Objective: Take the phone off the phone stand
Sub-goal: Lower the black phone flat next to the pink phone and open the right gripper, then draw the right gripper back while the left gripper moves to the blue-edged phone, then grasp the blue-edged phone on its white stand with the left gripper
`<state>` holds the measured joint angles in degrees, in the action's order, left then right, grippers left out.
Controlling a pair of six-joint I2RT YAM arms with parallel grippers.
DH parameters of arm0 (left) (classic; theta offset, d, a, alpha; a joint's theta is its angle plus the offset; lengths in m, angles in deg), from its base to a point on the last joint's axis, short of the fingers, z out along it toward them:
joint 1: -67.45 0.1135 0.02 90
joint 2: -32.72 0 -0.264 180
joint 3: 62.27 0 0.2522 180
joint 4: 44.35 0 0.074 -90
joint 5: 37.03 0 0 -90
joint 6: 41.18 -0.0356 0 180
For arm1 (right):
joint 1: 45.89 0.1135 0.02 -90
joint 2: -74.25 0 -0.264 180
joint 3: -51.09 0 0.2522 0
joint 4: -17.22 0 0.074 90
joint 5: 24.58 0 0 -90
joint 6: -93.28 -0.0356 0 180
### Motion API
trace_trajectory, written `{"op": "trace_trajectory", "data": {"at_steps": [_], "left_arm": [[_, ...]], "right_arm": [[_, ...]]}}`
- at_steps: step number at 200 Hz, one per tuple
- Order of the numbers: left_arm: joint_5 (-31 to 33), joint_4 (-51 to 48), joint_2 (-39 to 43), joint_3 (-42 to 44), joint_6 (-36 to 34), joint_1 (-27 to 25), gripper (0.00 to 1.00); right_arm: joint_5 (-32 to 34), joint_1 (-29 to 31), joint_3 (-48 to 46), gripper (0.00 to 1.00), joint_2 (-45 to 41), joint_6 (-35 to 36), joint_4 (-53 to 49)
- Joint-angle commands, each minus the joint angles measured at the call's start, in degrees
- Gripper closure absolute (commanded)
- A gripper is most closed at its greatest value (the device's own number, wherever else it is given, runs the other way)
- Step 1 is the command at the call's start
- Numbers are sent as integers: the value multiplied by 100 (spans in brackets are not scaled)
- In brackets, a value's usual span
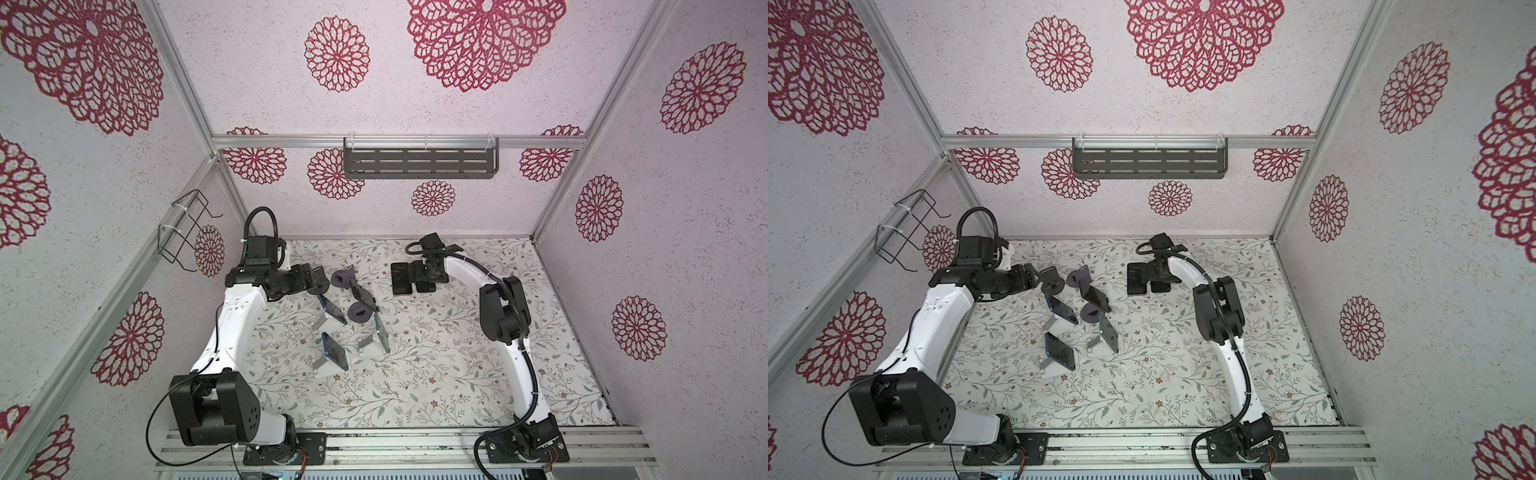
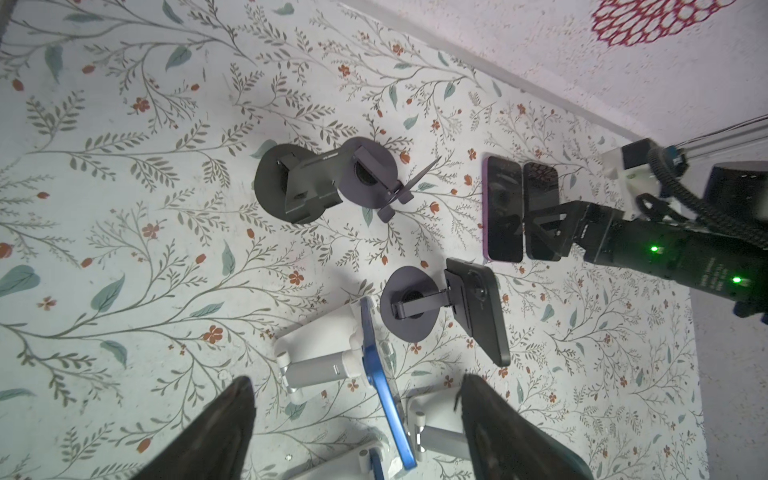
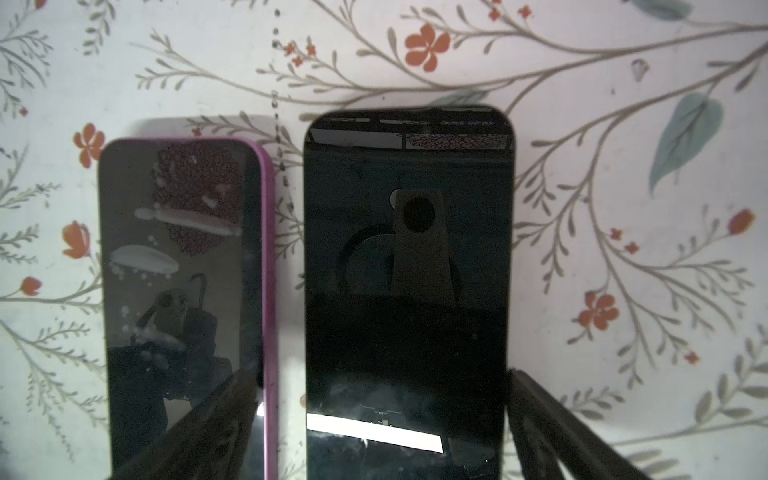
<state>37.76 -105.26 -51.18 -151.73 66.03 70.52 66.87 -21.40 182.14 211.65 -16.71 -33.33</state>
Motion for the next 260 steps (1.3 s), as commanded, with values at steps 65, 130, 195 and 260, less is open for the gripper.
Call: {"op": "trace_trajectory", "data": {"at_steps": [65, 130, 195, 260], "left_arm": [[249, 131, 334, 531, 826, -547, 28], [210, 748, 419, 1160, 1572, -860, 44], [341, 843, 76, 1130, 1690, -1002, 61], [488, 703, -49, 981, 1714, -1131, 83]], "right_arm": [[262, 19, -2551, 1, -3208, 367, 720], [162, 11, -4938, 3, -5106, 100, 1361], [369, -24, -5874, 3, -5837, 241, 1298], [449, -157, -5981, 3, -5991, 370, 1268]]}}
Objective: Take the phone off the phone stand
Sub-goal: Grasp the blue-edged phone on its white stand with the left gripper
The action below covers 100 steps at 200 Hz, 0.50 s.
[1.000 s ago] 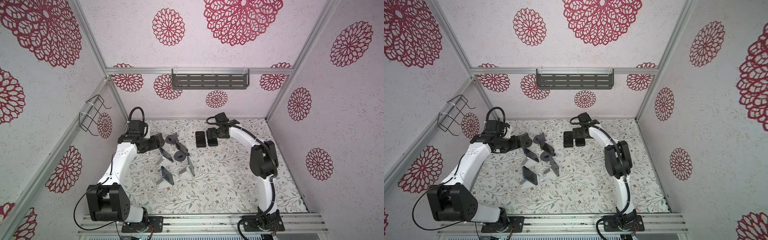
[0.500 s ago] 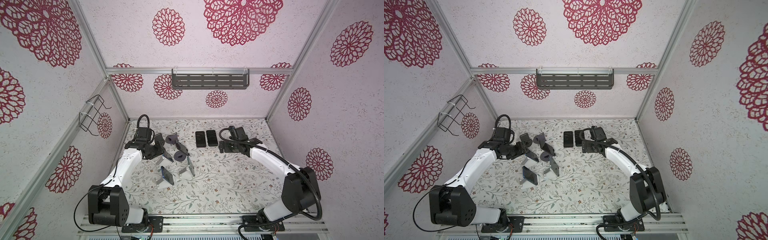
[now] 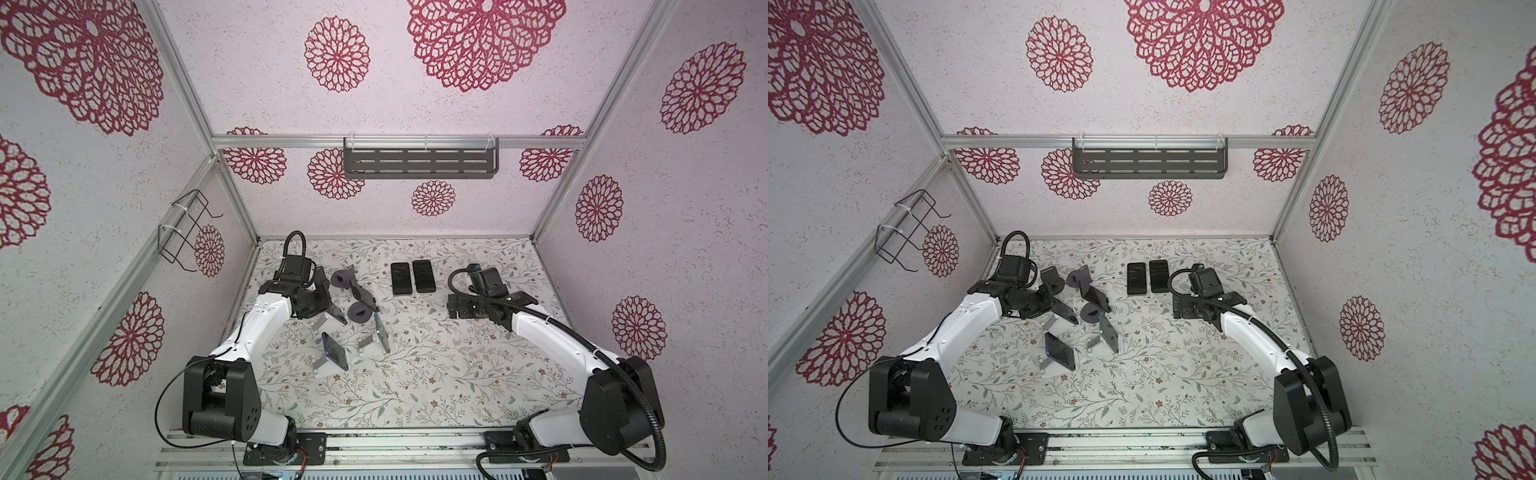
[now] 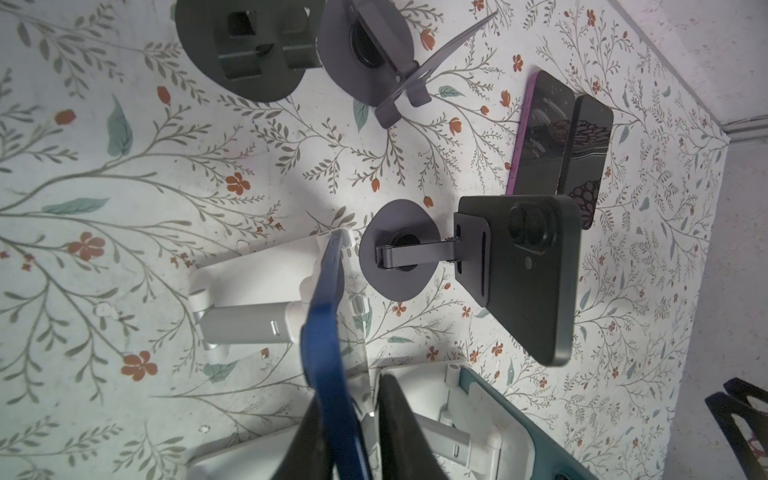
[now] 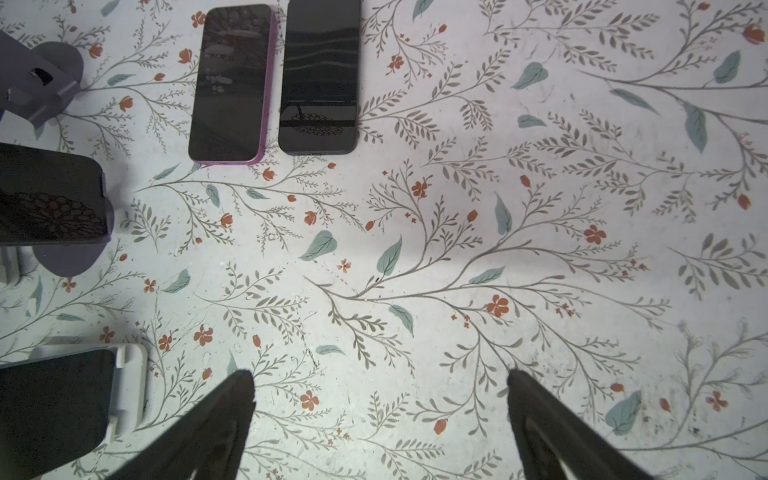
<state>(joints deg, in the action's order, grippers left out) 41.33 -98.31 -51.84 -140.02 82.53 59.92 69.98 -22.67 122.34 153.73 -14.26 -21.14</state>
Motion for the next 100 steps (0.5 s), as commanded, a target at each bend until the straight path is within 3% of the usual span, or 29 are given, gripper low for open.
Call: {"op": "trace_trajectory", "data": {"at_steps": [1, 100], "left_arm": [[138, 6, 17, -192, 60, -72, 84], [338, -344, 414, -611, -79, -108, 96]], "right_arm": [[136, -29, -1, 3, -193, 122, 46], [-206, -28, 31, 3, -213, 338, 56]]}}
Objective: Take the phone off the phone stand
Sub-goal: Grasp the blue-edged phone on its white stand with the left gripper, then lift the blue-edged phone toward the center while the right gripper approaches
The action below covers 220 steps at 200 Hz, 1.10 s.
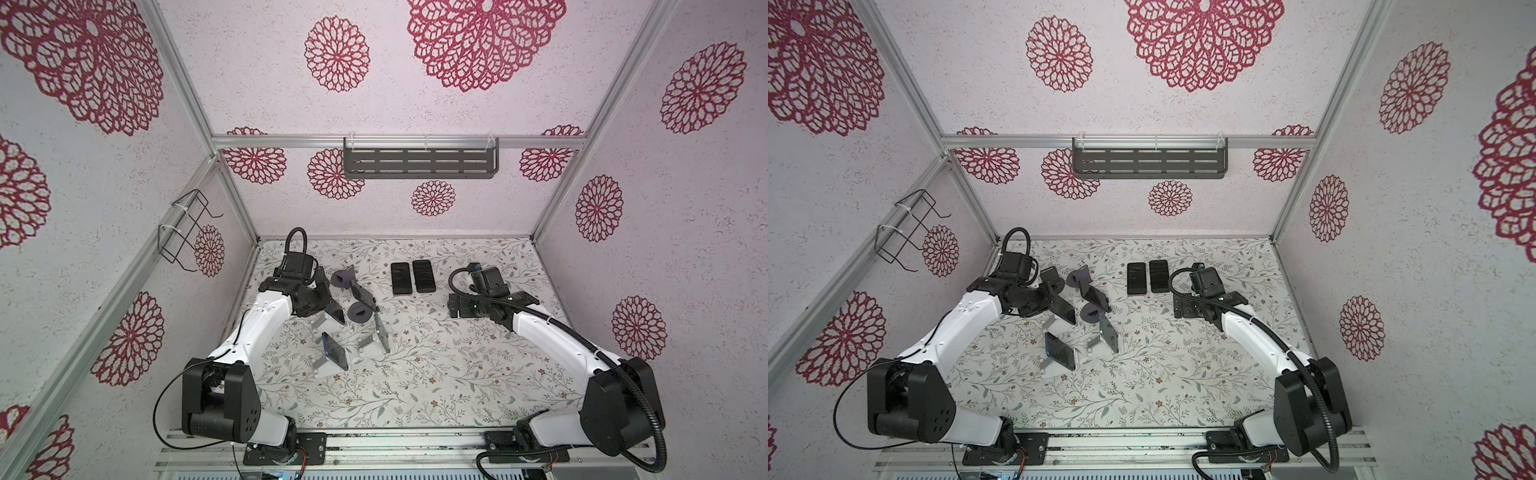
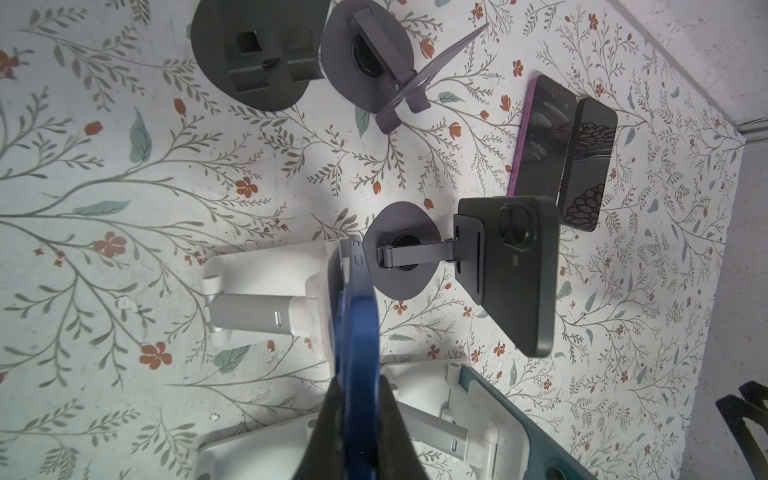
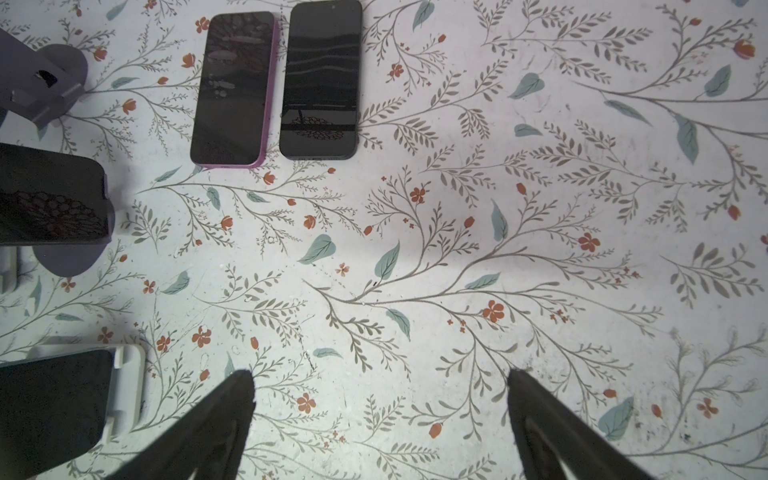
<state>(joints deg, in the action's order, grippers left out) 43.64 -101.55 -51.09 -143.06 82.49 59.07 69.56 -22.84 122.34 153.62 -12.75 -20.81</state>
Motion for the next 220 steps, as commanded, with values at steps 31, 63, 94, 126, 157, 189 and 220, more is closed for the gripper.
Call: {"op": "trace_trajectory", "data": {"at_steps": [31, 63, 94, 126, 157, 189, 220], "left_arm": [[164, -273, 578, -592, -228, -23, 100], [336, -721, 902, -994, -444, -17, 100], [586, -1319, 1244, -1524, -623, -14, 100], [67, -1487, 1561, -1907, -657, -14, 100], [-1470, -1343, 1380, -1942, -610, -23, 100], [-2595, -844, 1250, -1598, -406, -105, 100], [-3055, -411, 1158, -1134, -207, -382, 100]], "right_arm": [[-534, 57, 128, 3, -312, 537, -14], [-764, 187, 266, 7, -403, 924, -160], [-1223, 292, 475, 8, -469, 1286, -346], [-1952, 350, 849, 13, -383, 1613, -642], [-2145, 690, 1336, 16, -259, 2229, -890], [-2605, 1027, 1963, 13, -97, 3333, -1158], [-2850, 1247, 2340, 7, 42, 4420, -1185]]}}
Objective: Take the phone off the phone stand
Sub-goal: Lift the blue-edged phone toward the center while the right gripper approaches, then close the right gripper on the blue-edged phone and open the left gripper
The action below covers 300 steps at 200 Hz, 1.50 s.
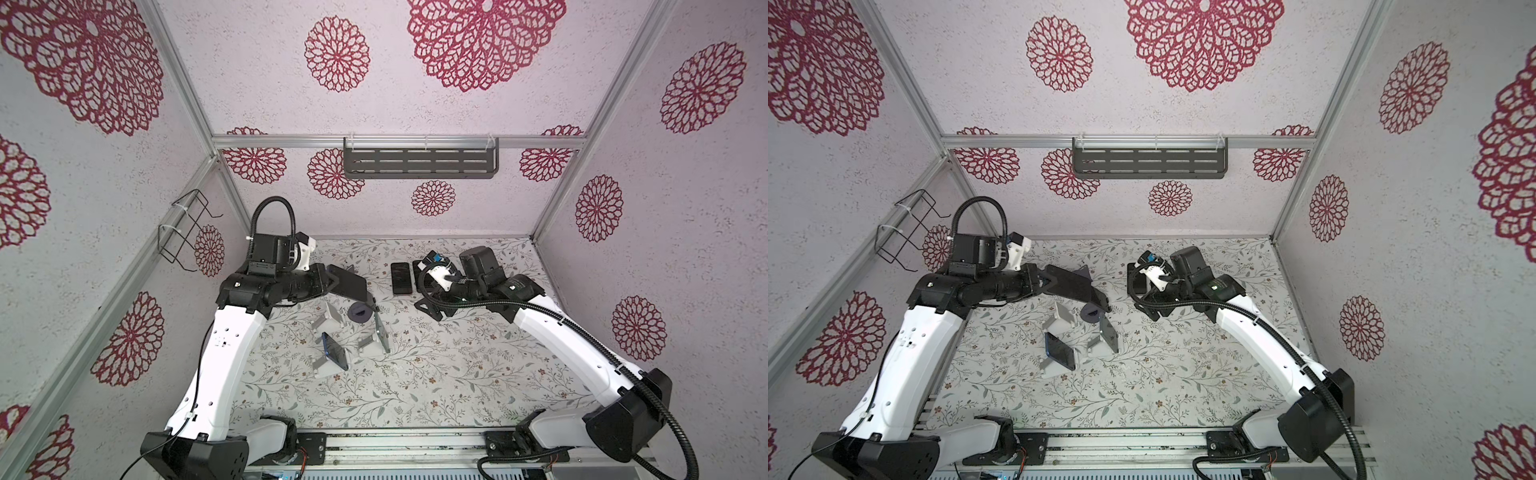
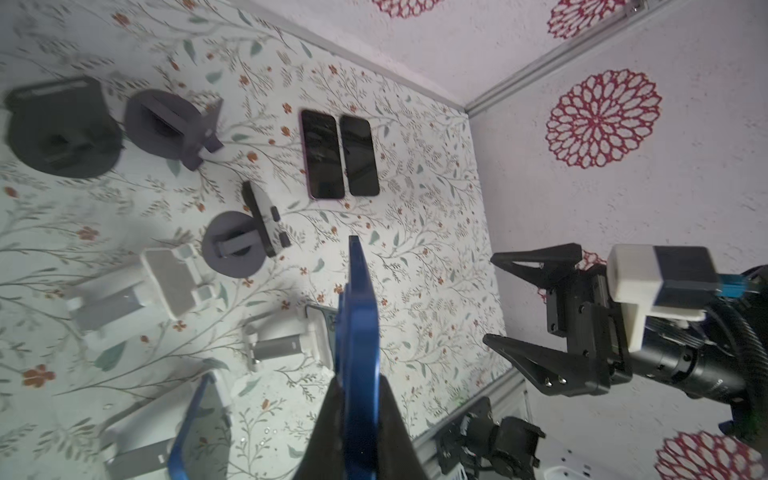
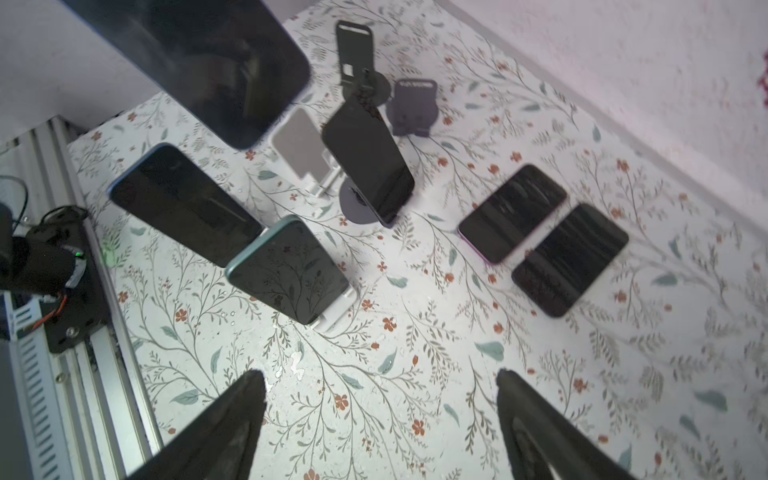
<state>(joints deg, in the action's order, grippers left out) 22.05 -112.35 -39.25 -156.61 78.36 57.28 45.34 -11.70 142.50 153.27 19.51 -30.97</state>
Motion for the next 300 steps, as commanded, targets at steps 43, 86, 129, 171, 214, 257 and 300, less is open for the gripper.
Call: {"op": "trace_trajectory", "data": {"at_steps": [43, 86, 129, 171, 214, 257, 300], "left_arm": [[-1446, 1322, -106, 779, 496, -421, 100], [-1855, 1843, -243, 1077, 702, -507, 100], [-1886, 1939, -309, 1123, 743, -560, 100], [-1835, 2148, -318, 1175, 922, -564, 100], [-1821, 2337, -353, 1224, 1088, -571, 100], [-1786, 2400, -362, 1263, 1125, -569, 100], [-1730, 2400, -406, 1290, 1108, -567, 100]], "right_arm": [[-772, 382, 740, 3, 414, 2317, -467], [-1042, 527, 1101, 1, 952, 2772, -788], [-1105, 551, 1334, 1, 1336, 2829, -748], [-1049, 553, 1366, 1, 1564, 2616, -451], [-1052, 580, 1411, 2, 1764, 2404, -210], [-924, 580, 1466, 8, 1864, 2208, -50], [-897, 580, 1507, 20, 1880, 1981, -1]]}}
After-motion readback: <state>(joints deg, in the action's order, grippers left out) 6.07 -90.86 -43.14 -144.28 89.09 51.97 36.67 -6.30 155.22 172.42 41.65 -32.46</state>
